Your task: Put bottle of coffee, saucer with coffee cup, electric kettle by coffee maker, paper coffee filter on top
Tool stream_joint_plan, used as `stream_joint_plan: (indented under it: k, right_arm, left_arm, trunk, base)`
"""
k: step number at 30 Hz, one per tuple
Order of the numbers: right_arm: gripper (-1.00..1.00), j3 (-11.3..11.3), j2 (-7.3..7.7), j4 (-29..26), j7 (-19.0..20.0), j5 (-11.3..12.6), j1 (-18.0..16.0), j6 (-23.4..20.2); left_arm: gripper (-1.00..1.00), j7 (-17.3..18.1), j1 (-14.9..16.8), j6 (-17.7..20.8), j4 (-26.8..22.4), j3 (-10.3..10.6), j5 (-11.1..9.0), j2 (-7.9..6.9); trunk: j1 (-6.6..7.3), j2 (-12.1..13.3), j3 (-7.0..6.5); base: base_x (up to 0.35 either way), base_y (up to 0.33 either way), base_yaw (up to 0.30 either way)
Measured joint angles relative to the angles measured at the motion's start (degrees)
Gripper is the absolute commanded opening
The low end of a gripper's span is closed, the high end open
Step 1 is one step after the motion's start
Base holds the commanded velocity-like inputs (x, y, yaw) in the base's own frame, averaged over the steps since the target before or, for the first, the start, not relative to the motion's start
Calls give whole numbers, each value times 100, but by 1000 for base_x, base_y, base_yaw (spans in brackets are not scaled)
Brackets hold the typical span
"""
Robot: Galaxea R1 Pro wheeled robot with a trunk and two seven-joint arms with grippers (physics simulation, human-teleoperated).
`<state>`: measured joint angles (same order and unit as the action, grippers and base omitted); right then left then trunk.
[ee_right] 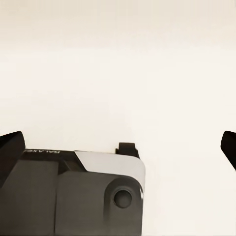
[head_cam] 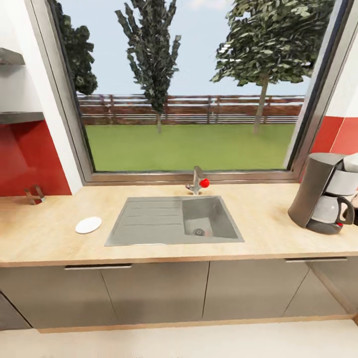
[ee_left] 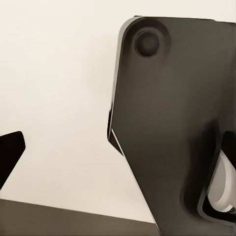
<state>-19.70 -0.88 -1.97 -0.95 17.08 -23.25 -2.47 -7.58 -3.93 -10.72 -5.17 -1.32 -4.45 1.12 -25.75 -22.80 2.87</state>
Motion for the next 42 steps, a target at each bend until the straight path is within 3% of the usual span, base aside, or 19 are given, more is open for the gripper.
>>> stream_joint_plan:
  k: [27,42]
  right_arm:
    - [100,6,0,7,0,-2,0,-3]
    - [100,6,9,9,-40,-3,0,0]
  left_arm:
    - [100,0,0,0,-8,2,0,0]
    - [100,0,0,0,-9,4,0,-8]
  trunk:
    - [0,0,156]
    - [0,-1,171]
  base:
    - [0,314,216]
    - [0,324,31]
